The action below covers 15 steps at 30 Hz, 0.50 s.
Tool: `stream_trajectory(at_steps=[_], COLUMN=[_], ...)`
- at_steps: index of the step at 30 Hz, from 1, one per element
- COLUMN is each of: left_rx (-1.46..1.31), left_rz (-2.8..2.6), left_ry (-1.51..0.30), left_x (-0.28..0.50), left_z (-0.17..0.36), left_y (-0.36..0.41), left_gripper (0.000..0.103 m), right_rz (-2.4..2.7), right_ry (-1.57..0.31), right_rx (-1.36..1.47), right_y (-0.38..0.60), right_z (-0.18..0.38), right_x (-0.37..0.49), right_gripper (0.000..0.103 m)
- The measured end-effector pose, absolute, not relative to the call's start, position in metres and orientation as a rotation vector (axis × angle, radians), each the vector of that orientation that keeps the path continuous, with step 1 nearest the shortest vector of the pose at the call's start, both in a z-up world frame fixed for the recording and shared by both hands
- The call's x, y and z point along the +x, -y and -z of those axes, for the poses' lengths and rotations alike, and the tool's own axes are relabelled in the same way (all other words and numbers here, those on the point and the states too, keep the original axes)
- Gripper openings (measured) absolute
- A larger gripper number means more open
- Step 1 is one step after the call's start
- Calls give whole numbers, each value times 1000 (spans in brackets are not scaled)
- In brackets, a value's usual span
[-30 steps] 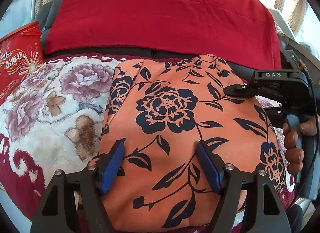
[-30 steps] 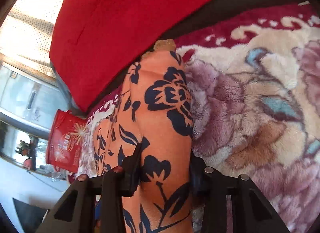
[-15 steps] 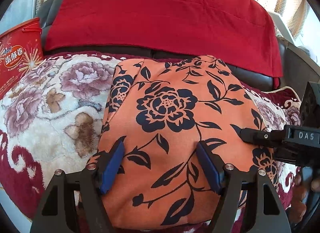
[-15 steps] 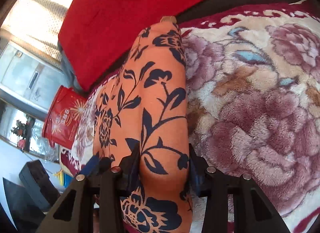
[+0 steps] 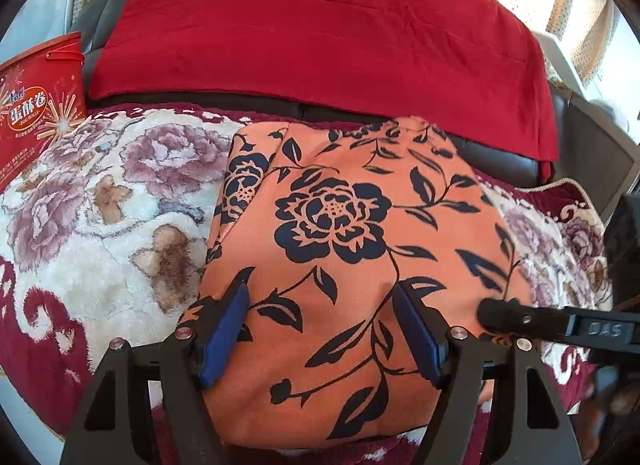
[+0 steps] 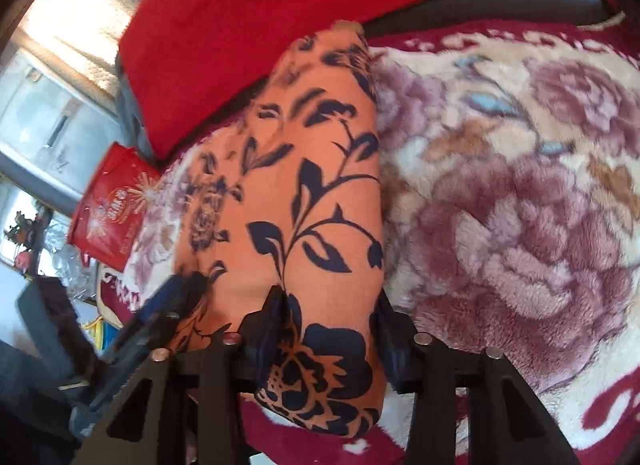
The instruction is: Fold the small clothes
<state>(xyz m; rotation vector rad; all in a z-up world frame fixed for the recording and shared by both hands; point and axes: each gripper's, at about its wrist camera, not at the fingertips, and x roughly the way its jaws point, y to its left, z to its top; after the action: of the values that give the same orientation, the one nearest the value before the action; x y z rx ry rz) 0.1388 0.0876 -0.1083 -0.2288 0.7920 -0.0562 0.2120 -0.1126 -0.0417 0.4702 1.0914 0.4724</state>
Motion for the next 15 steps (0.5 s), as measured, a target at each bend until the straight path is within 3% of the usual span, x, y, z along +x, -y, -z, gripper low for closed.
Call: stream_trajectory(at_steps=[1,5,15], left_rx=[-242,-294,-705], left_rz=[50,6,139], left_ry=[-766,-683,-939], left_x=[135,121,143], left_z=[104,93,147], left_y=[-91,-117,-173], left_gripper=[75,75,76], right_rz=[-471,-475,-504], right_ry=[-1085,-1062,-1034], right_rx=[479,546,610], right_y=[113,125,134], right_z=[42,39,33], right_x=[211,207,233], right_gripper=[45,67,73])
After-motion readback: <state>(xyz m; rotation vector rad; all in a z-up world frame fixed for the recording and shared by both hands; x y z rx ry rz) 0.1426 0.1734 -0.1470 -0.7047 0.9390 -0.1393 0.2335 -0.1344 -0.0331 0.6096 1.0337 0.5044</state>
